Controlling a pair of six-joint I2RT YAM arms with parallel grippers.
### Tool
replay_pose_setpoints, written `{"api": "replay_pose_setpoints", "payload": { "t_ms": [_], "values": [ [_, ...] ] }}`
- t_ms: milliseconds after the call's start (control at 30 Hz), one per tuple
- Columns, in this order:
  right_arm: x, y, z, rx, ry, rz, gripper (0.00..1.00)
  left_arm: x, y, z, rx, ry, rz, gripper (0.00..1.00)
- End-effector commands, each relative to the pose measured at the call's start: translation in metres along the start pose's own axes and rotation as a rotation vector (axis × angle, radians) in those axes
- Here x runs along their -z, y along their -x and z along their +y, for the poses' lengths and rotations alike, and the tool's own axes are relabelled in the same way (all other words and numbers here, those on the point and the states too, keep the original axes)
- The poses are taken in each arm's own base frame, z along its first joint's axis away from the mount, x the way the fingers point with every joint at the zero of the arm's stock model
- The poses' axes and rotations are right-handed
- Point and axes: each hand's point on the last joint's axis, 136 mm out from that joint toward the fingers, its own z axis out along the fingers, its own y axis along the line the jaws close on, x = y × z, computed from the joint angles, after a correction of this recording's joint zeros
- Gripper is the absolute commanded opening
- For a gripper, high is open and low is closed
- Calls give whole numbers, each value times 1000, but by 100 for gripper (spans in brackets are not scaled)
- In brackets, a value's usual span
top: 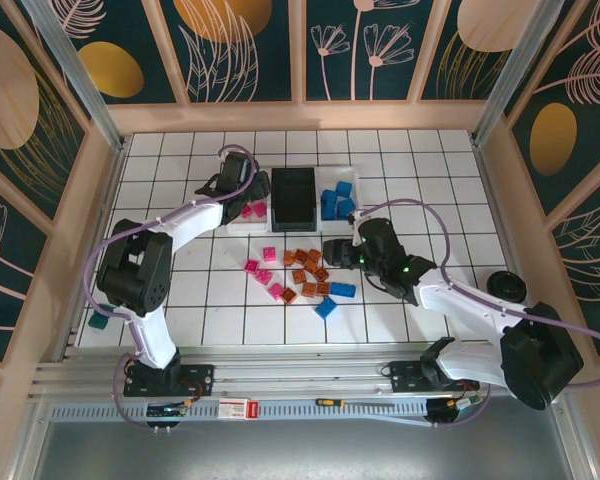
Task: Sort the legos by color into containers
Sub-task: Place the lego in the container.
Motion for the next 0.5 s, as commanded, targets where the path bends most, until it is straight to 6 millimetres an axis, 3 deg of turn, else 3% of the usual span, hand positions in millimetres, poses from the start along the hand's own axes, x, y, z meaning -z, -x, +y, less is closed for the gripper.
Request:
{"api": "replay_pose_setpoints", "payload": {
  "t_ms": [0, 167, 233, 333, 467],
  "values": [
    [-1, -20, 14, 70, 29, 60, 60, 31, 22, -23, 41, -121, -44, 79],
    [-14, -38, 40, 157, 64, 125, 59, 83, 14, -38, 73, -266, -72, 99],
    [-21, -51, 54, 202, 87, 174, 58, 103, 4, -40, 76, -306, -78, 99],
    [-34, -73, 68, 270, 87, 244, 56, 121, -27, -27, 78, -305, -53, 99],
    [-47, -96, 89, 367, 89, 303, 56, 142, -52, -7, 110, -313, -51, 99]
  ]
}}
